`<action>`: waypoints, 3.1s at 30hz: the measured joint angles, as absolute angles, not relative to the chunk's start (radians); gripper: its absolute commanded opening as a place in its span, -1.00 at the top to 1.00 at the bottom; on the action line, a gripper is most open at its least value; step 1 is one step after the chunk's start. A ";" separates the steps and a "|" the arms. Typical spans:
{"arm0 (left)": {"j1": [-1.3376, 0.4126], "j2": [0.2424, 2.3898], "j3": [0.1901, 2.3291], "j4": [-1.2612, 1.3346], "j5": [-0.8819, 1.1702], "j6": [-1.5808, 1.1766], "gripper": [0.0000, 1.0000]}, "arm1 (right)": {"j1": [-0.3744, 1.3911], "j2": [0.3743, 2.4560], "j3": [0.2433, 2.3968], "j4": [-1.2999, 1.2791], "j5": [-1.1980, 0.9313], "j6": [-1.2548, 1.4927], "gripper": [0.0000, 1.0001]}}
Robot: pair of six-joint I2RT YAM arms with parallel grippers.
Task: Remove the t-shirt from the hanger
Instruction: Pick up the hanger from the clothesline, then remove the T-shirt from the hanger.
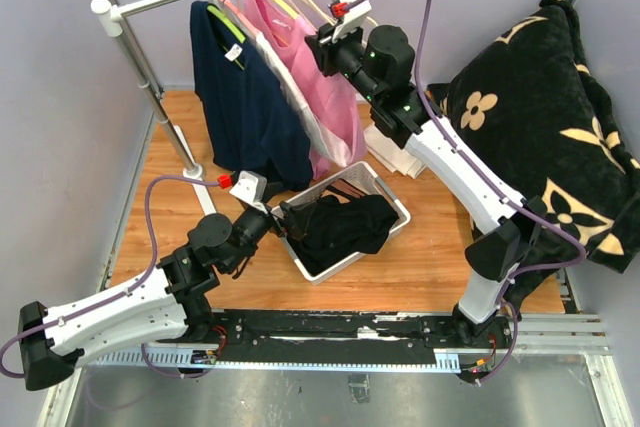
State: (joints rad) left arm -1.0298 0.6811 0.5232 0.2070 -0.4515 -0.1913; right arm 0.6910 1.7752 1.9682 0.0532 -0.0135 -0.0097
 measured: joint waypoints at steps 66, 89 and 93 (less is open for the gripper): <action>-0.818 1.301 1.358 0.356 -0.284 0.025 -0.66 | 0.691 0.731 1.076 0.196 -0.086 -0.059 0.99; -0.735 1.364 1.380 0.388 -0.038 -0.027 0.99 | 0.691 0.667 1.014 0.184 -0.056 -0.050 0.98; -0.730 1.359 1.377 0.393 0.126 -0.035 0.99 | 0.691 0.665 0.985 0.214 -0.033 -0.043 0.99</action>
State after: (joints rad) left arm -0.7303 1.3586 1.3773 0.3931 0.1261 -0.0353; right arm 0.6910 0.6651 0.9852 0.2138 -0.0334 -0.0429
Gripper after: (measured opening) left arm 0.021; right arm 0.190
